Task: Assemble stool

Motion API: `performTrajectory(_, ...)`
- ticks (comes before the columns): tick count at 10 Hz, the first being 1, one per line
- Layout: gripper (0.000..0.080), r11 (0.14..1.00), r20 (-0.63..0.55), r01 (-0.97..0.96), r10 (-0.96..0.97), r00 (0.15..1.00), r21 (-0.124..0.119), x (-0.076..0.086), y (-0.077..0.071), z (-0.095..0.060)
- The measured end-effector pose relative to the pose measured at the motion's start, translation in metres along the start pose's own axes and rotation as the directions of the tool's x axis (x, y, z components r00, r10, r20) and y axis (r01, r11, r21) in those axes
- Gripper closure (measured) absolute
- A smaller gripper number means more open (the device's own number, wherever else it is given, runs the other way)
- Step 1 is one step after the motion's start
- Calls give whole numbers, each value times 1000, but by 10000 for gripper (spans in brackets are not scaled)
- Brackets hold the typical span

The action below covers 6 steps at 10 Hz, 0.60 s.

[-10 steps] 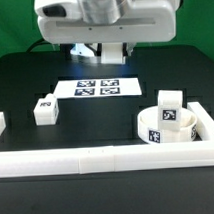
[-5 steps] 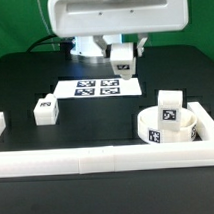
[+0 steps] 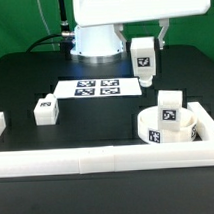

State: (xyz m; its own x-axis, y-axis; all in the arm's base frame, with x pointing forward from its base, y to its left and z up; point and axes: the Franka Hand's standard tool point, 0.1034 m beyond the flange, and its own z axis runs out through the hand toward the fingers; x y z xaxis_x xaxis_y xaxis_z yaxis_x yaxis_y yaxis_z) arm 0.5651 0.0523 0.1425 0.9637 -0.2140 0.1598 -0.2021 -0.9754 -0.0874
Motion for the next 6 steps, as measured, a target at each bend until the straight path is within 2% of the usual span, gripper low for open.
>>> performTrajectory(3,462,997,-16,76,-76,997,3,-7,-35,6)
performTrajectory(4,462,996,-12,93,-93,996,5,-9,-40,9)
performTrajectory(6,462,996,-12,89,-89,996,4,-8,-38,9)
